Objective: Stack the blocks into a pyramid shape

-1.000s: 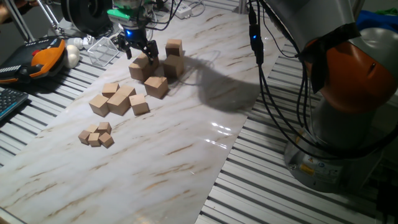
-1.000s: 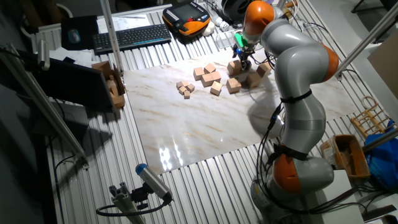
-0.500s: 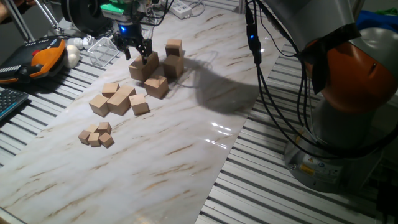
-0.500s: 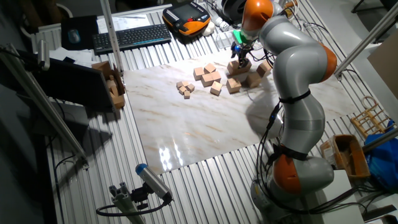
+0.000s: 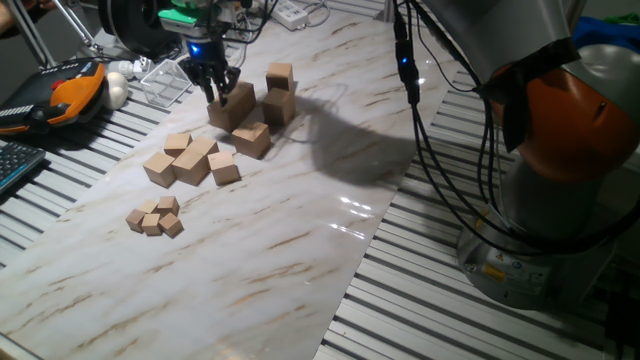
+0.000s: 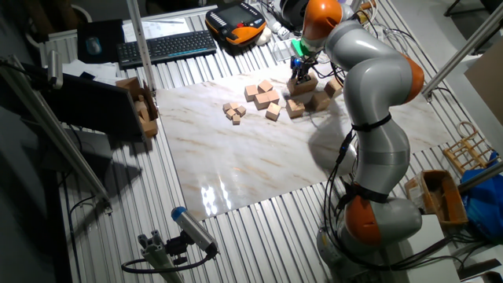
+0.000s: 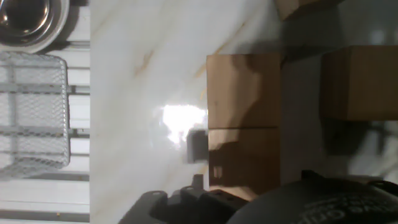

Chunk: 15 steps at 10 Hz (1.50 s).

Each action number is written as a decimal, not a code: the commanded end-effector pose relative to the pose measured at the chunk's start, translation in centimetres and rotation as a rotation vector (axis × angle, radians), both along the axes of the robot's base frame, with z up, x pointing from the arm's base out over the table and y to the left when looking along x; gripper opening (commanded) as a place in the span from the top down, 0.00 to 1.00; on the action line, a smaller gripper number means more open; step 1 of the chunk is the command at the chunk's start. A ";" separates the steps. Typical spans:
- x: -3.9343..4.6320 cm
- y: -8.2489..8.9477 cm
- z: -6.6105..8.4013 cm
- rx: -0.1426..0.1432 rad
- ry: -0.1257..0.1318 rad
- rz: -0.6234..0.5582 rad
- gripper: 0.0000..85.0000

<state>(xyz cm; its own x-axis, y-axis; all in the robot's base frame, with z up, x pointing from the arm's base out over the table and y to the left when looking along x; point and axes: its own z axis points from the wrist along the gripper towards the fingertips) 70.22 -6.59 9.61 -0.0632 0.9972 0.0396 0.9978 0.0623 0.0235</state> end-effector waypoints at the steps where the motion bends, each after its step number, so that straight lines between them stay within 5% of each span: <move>1: -0.03 0.4 0.0 -0.006 0.002 -0.006 1.00; 7: 0.12 2.4 -1.4 -0.001 -0.035 -0.030 1.00; 11: 0.43 2.7 -2.7 -0.050 -0.064 -0.024 1.00; 13: 0.62 2.1 -2.9 -0.102 -0.067 -0.008 1.00; 15: 0.68 1.7 -3.1 -0.111 -0.070 -0.005 1.00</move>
